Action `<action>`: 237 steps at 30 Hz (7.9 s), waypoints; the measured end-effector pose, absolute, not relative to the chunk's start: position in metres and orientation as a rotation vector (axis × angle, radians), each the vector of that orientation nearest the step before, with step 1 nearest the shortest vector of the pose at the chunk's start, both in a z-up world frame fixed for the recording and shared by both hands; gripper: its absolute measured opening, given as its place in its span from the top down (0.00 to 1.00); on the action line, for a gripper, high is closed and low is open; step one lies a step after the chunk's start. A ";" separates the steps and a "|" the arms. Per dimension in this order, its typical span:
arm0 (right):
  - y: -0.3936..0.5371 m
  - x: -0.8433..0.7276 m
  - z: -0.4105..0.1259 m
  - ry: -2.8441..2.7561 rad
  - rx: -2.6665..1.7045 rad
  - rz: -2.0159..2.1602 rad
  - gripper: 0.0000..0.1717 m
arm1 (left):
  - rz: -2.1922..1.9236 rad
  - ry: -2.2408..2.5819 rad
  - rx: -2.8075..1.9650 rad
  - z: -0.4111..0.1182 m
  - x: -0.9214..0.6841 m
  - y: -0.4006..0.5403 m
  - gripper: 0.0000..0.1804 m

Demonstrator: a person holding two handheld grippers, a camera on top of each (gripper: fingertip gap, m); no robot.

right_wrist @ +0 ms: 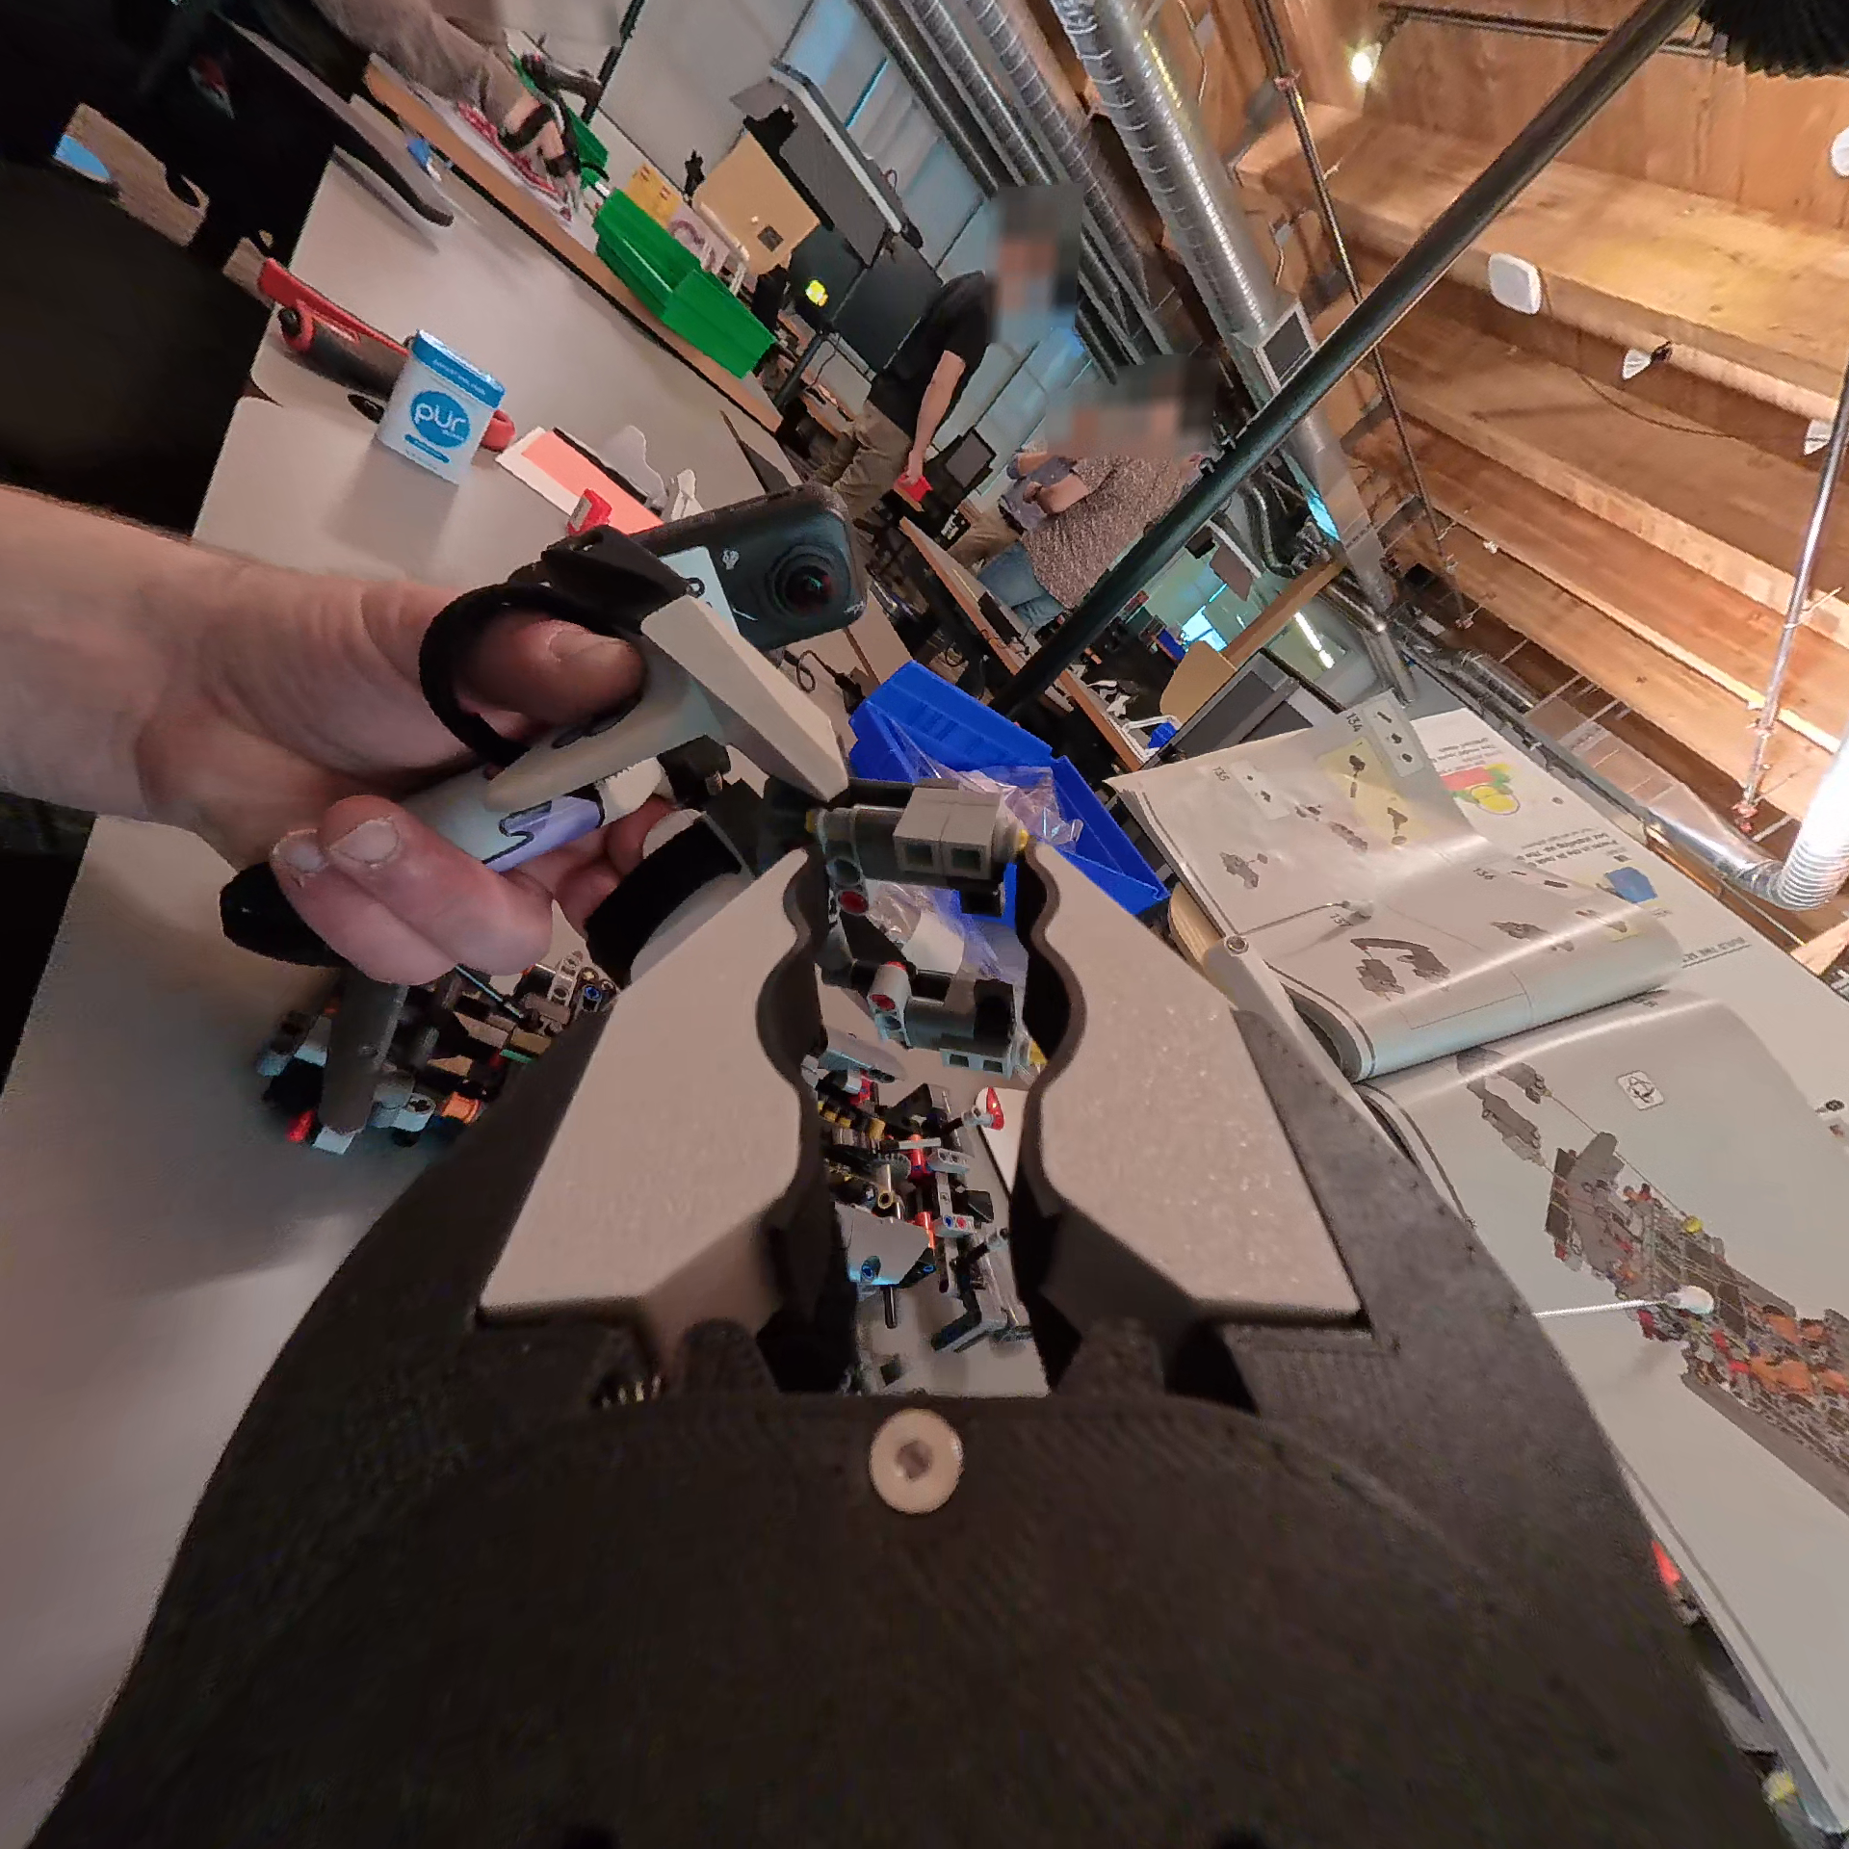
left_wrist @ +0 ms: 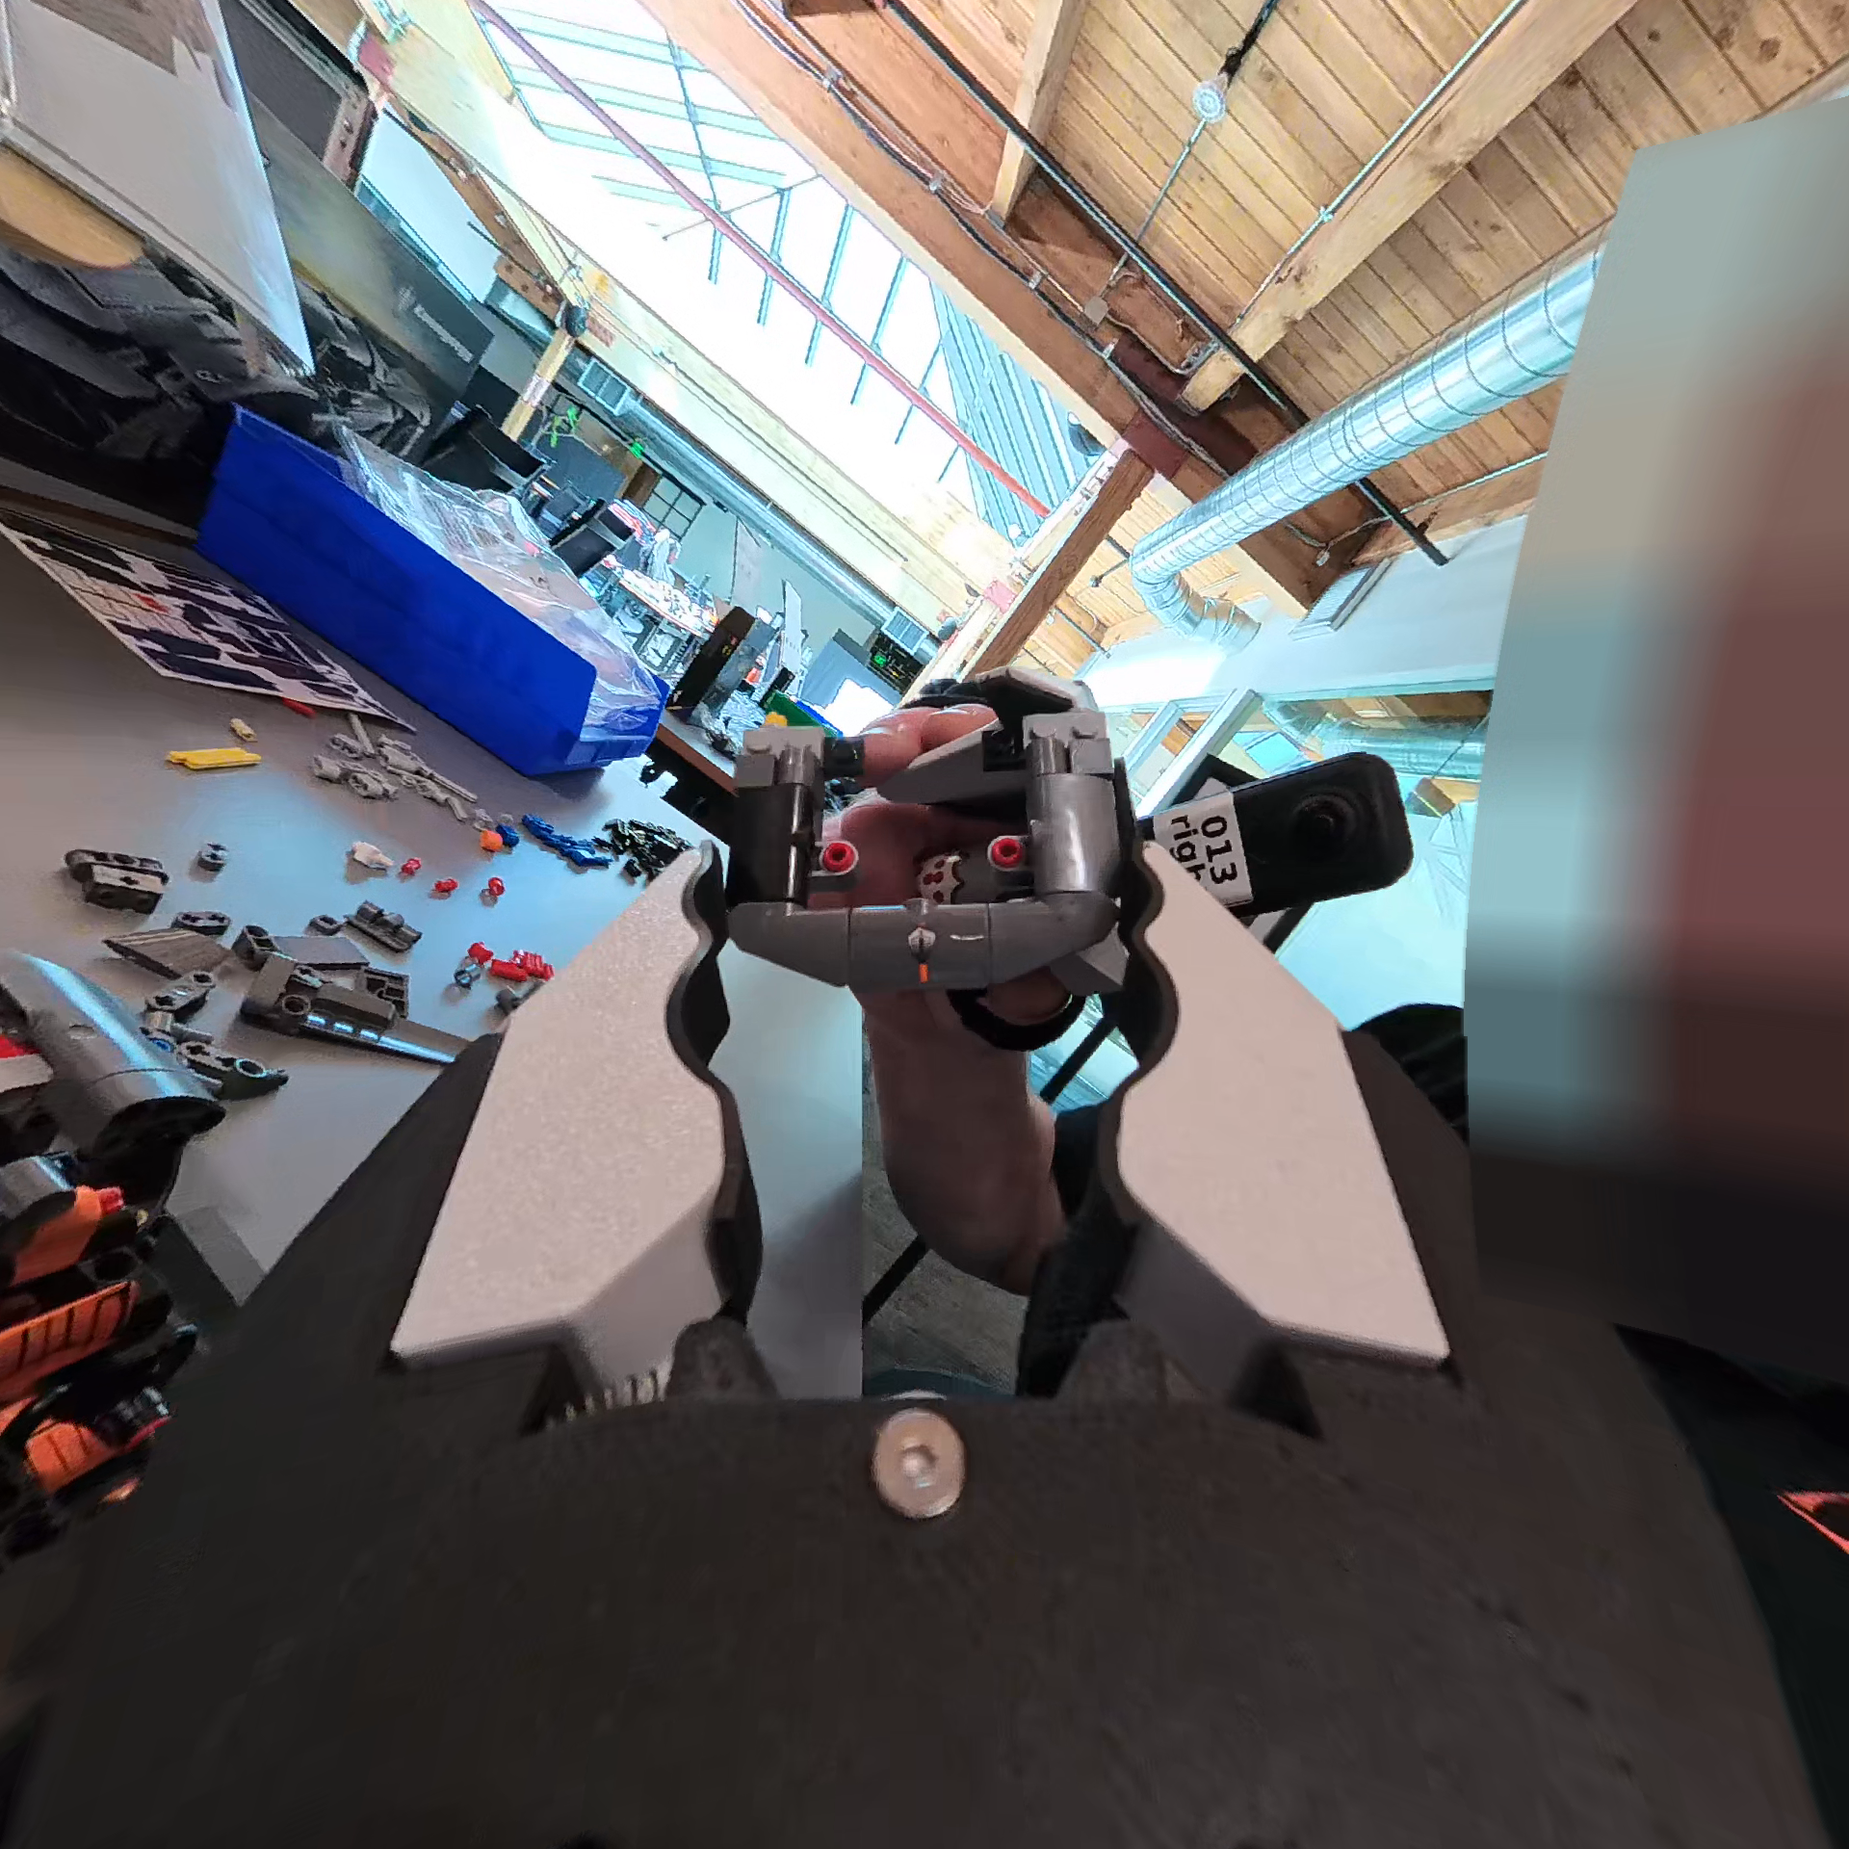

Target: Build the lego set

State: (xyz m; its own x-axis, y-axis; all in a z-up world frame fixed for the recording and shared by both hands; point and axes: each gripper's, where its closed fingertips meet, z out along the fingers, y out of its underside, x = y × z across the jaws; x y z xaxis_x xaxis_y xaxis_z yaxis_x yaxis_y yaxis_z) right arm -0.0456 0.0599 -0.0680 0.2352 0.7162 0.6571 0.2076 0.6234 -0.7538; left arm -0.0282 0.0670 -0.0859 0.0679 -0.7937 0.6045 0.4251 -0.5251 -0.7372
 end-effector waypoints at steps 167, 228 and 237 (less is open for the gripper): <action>0.076 0.091 -0.233 -1.720 -1.213 0.389 0.94 | -0.716 1.747 -2.148 -0.232 0.090 0.082 0.94; 0.083 0.104 -0.261 -1.595 -1.707 0.562 0.96 | -0.117 1.904 -1.558 -0.255 0.090 0.069 0.94; 0.084 0.103 -0.261 -1.602 -1.698 0.549 0.96 | -0.172 1.937 -1.553 -0.252 0.090 0.068 0.95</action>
State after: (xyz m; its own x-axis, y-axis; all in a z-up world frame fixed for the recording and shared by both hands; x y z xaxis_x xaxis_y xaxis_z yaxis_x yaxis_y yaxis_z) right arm 0.1026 0.0840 -0.2613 0.1344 0.9761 0.1709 0.6660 0.0387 -0.7450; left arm 0.0903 0.0681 -0.2524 -0.0955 -0.9135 -0.3955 -0.8292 0.2928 -0.4761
